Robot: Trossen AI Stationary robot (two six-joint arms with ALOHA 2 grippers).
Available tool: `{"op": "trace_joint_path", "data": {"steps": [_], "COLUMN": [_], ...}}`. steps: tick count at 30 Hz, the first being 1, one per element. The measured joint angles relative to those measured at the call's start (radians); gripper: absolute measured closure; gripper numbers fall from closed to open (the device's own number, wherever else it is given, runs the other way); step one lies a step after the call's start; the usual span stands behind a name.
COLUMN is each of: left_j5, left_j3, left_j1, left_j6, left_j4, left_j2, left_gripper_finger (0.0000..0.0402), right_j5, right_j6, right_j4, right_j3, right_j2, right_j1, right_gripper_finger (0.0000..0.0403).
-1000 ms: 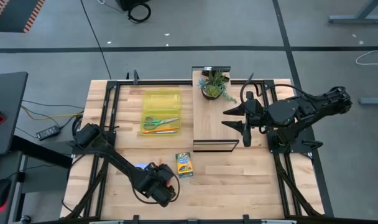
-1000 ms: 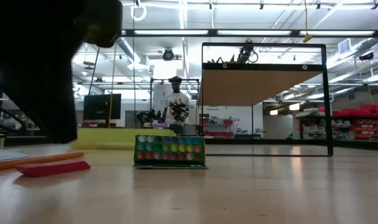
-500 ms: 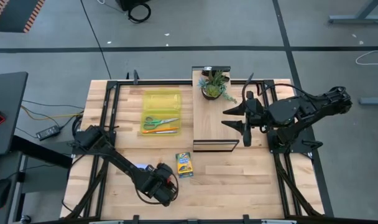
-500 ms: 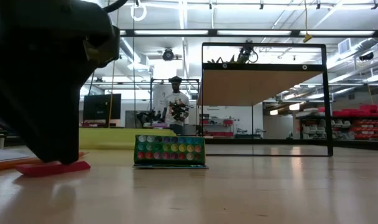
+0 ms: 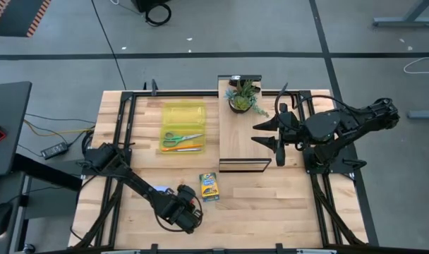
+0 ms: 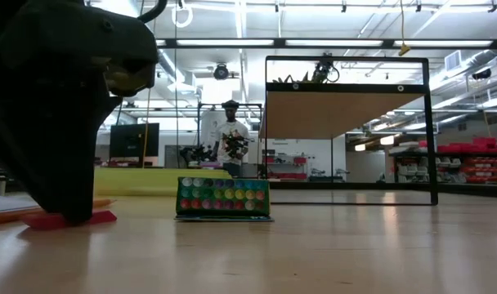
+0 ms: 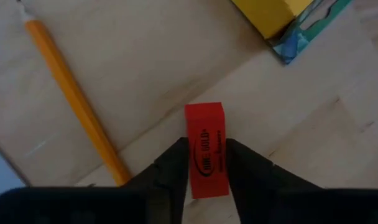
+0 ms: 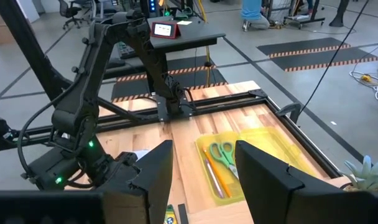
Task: Pack school essentials
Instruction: Put the red eraser into the yellow supply box
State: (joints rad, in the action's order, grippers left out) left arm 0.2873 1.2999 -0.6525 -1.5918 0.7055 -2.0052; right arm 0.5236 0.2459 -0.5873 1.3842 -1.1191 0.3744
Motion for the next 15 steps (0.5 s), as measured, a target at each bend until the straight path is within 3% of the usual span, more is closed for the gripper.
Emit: {"op": "trace_joint_path", "data": {"steps": [7, 15], "left_j5": [-0.008, -0.035], "left_j3": [0.0, -0.005], "left_j1": [0.0, 0.0], "left_j6": [0.057, 0.122], "left_j4": [0.006, 0.042], "left_j2": [0.009, 0.045], "left_gripper_finger": [0.0345, 0.0349], "right_j5": [0.0, 0.007], "right_j6": [-0.003, -0.004], "right_j4": [0.0, 0.011], "right_j3": [0.0, 0.0], "right_j2": [0.0, 0.0], "right_j1": [0.0, 0.0], "right_gripper_finger": [0.0223, 0.0223]}}
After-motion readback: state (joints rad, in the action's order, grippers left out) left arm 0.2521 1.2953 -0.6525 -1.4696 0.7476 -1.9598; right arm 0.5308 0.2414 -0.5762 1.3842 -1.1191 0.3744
